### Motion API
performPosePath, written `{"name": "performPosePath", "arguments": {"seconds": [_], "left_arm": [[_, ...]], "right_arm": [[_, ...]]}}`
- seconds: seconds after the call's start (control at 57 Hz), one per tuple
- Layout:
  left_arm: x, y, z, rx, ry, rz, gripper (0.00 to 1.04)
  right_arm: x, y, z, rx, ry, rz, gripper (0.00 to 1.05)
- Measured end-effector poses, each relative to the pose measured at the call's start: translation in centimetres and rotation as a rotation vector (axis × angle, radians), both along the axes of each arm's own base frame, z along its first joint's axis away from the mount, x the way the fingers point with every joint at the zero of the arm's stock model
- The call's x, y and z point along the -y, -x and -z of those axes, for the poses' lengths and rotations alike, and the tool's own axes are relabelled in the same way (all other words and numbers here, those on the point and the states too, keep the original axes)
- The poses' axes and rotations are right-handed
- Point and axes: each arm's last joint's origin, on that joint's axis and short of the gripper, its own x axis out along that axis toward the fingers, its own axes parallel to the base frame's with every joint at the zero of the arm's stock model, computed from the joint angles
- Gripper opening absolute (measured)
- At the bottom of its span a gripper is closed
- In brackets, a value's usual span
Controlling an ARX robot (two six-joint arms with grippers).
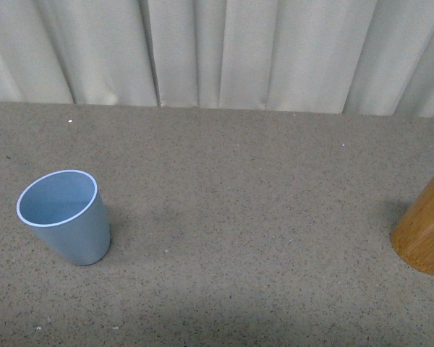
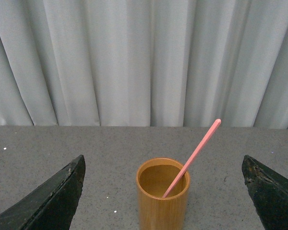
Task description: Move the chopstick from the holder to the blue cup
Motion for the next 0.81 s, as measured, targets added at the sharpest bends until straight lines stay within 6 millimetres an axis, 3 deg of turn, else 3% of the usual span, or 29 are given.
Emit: {"name": "performPosePath", "arguments": {"seconds": [0.806], "left_arm": [[0.0,0.0,0.0,0.0,0.0,0.0,0.98]], "right_arm": [[0.0,0.0,0.0,0.0,0.0,0.0,0.95]]}}
